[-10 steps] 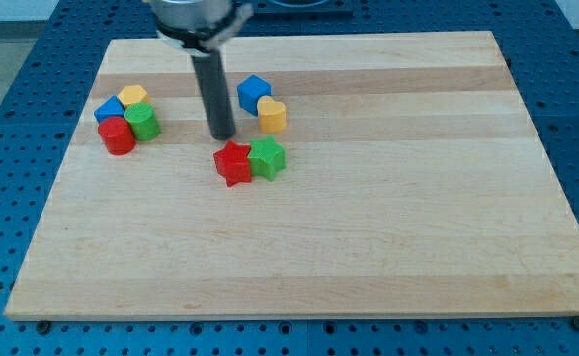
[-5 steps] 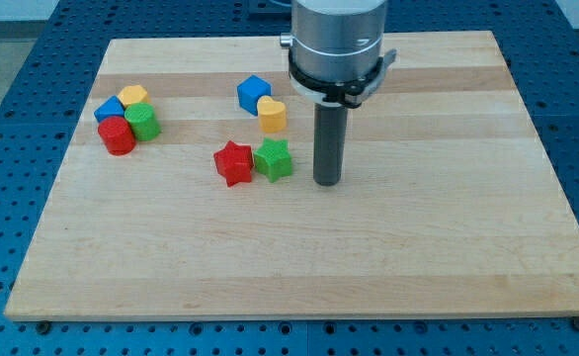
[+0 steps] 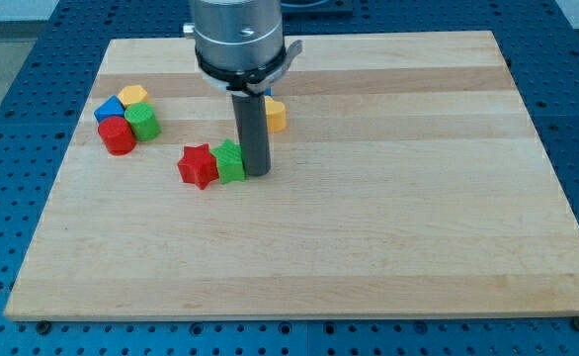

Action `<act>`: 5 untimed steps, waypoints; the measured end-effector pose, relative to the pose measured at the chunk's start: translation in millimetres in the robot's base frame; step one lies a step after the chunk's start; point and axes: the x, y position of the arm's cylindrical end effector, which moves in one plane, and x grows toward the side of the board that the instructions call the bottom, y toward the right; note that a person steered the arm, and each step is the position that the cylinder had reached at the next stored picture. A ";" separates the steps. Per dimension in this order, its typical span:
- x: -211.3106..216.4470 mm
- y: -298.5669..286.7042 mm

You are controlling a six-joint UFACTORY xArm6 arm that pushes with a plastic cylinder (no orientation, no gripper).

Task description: Push the stars to the left side

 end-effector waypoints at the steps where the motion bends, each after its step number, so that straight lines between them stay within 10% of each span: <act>1: 1.8 -11.9; 5: 2.7 -25.9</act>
